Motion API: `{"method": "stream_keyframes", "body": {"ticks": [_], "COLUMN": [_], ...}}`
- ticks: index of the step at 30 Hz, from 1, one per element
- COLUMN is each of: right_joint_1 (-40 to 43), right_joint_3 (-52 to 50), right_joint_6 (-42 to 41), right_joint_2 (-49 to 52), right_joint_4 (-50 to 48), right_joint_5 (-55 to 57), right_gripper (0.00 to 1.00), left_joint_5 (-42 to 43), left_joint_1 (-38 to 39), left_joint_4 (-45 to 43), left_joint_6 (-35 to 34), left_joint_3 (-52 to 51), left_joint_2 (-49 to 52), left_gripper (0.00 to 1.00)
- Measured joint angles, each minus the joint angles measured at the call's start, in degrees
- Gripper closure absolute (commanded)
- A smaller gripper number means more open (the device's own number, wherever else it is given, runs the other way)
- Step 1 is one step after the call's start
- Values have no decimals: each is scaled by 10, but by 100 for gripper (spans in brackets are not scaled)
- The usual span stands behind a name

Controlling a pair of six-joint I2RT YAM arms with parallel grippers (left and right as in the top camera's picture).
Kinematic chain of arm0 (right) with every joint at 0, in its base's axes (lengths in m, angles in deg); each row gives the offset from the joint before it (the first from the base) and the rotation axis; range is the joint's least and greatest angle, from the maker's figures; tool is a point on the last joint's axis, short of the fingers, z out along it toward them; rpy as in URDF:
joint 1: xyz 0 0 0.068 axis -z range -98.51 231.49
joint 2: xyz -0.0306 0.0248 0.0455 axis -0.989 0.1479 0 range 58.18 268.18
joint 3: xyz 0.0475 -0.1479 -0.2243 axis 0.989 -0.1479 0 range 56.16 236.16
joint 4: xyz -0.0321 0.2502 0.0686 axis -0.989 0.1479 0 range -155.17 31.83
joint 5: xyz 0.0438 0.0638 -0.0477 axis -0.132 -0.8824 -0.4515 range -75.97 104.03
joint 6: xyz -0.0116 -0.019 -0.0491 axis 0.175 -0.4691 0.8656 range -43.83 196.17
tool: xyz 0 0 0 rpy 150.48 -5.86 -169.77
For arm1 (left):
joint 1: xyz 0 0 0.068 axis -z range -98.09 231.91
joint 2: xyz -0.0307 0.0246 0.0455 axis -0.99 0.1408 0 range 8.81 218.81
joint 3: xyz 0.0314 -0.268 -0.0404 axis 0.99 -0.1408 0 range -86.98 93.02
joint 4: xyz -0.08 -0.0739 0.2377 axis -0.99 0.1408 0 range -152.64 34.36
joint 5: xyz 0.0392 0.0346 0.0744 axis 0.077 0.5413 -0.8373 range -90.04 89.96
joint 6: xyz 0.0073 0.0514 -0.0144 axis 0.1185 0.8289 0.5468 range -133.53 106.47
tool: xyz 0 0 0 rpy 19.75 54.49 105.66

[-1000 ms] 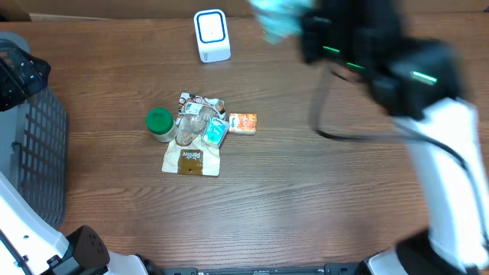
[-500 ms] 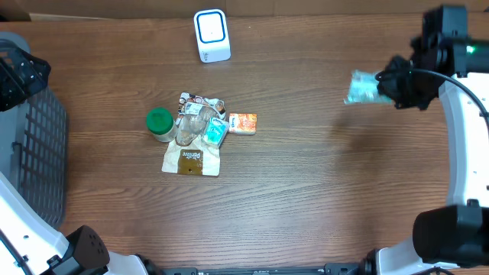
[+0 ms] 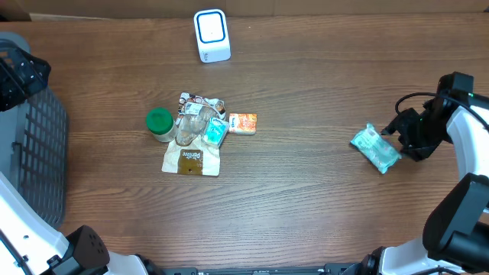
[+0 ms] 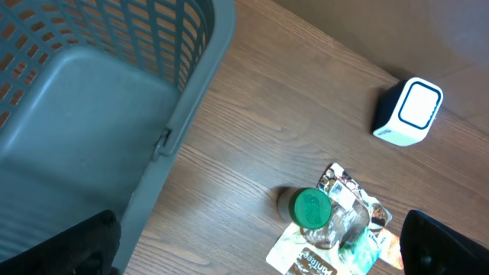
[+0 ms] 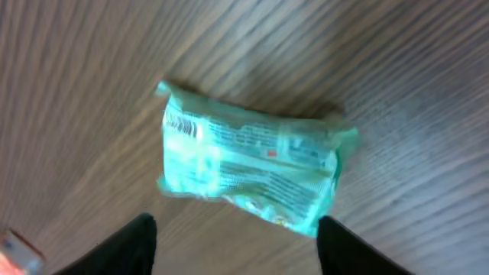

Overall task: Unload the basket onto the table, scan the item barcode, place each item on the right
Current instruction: 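Move the wipes pack right and release it on the table, then return the right gripper to the pile and grasp the orange Kleenex box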

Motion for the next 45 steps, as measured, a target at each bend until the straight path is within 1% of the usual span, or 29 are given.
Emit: {"method": "stream_keyframes", "body": {"ticks": [3,5,8,11,17,19,21,22,23,26,28,33,38,45], "right_joint_1": [-3,-12,-39,-96,-237,-284,-324,-339,-354,-390,-413,-455,-487,-503], "right_joint_3": [36,80,142,165,165,165,165,165,165,165,165,165,165,165], "right_joint_6": [24,35,43,35,-35,-65,-96,-114,-129,-174,-206,-254,-272,-278], "right_joint_2": [0,0,0,-2,14,33,60,72,85,123,146,190,222,234], "right_joint_4": [46,70,71,29,-70,-100,-133,-148,-165,-216,-249,-275,-278,-261], "right_joint_5": [-10,-18,-40,-79,-115,-116,-112,-110,-107,-99,-92,-81,-71,-60], "right_gripper": [30,31,34,40,57,59,64,66,70,74,75,78,78,79], "left_joint_5": [0,0,0,0,0,0,0,0,0,0,0,0,0,0], "left_joint_1": [0,0,0,0,0,0,0,0,0,0,0,0,0,0], "left_joint_4": [0,0,0,0,0,0,0,0,0,0,0,0,0,0], "left_joint_6": [0,0,0,0,0,0,0,0,0,0,0,0,0,0], "left_joint_3": [0,0,0,0,0,0,0,0,0,0,0,0,0,0], "left_joint_2": [0,0,0,0,0,0,0,0,0,0,0,0,0,0], "left_gripper": [1,1,0,0,1,1,0,0,0,0,0,1,0,0]}}
